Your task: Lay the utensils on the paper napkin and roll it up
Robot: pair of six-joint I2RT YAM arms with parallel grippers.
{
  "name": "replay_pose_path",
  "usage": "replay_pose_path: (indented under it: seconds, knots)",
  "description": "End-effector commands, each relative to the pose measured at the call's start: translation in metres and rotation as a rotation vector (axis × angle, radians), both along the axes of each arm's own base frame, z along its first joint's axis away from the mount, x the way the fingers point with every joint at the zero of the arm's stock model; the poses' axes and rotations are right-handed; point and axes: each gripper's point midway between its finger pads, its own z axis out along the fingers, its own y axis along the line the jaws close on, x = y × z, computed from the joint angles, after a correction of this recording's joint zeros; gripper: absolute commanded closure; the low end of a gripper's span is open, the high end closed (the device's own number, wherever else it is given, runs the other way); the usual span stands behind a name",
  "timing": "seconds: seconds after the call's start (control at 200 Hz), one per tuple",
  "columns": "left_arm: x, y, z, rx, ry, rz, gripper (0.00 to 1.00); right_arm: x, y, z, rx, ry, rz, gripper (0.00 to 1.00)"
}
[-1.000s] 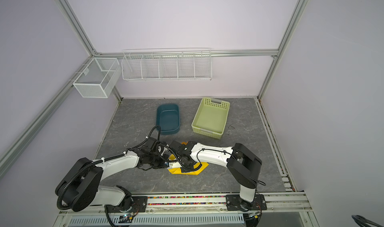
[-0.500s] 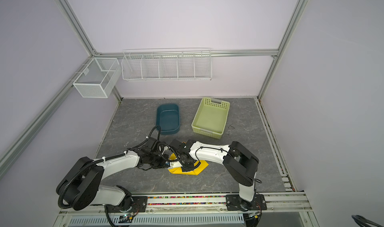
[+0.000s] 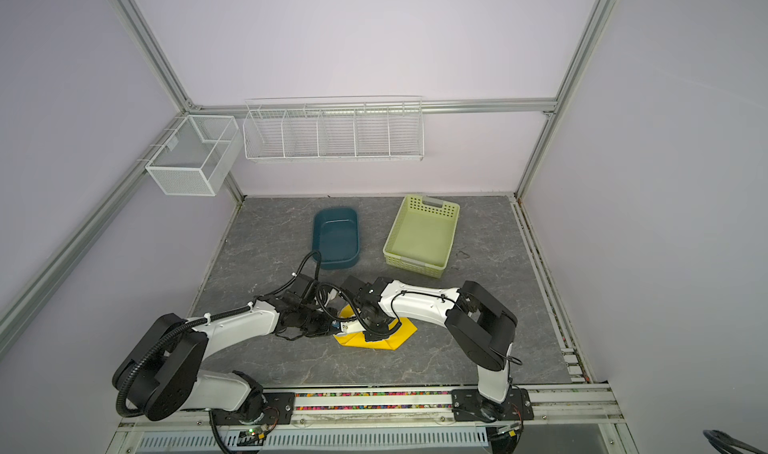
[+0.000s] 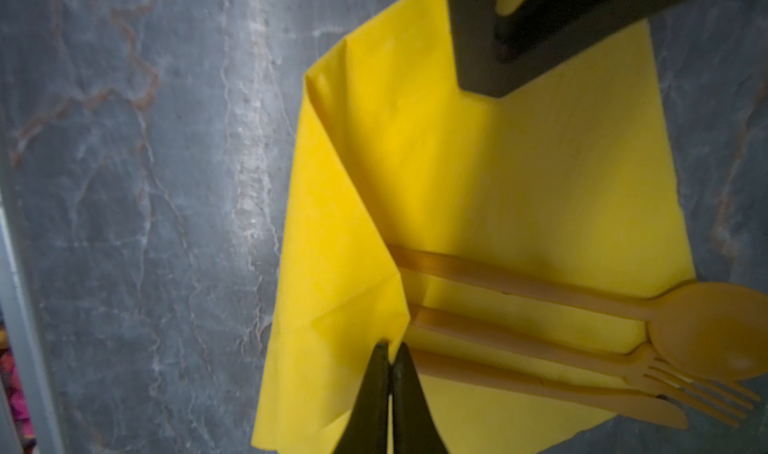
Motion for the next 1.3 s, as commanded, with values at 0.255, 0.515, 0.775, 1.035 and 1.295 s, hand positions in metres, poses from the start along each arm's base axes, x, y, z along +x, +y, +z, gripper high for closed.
replay_pose_path:
  seconds: [0.255, 0.515, 0.775, 1.035, 1.295]
  knots:
    - [0.008, -0.002, 0.029, -0.016, -0.069, 0.009, 0.99, -0.002, 0.007, 0.011, 0.066, 0.020, -0.002, 0.93]
    - [0.003, 0.001, 0.017, 0.005, -0.033, 0.004, 0.99, 0.005, 0.009, 0.011, 0.059, -0.012, 0.000, 0.93]
    - [0.005, 0.004, 0.024, -0.003, -0.062, 0.047, 1.00, 0.009, 0.010, 0.008, 0.045, -0.023, 0.008, 0.93]
    - [-0.011, 0.006, 0.035, -0.102, -0.030, 0.126, 1.00, 0.010, 0.009, 0.006, 0.046, -0.021, 0.005, 0.93]
    - [-0.028, -0.010, 0.034, -0.299, 0.052, 0.157, 1.00, 0.009, 0.010, 0.003, 0.051, -0.010, 0.000, 0.93]
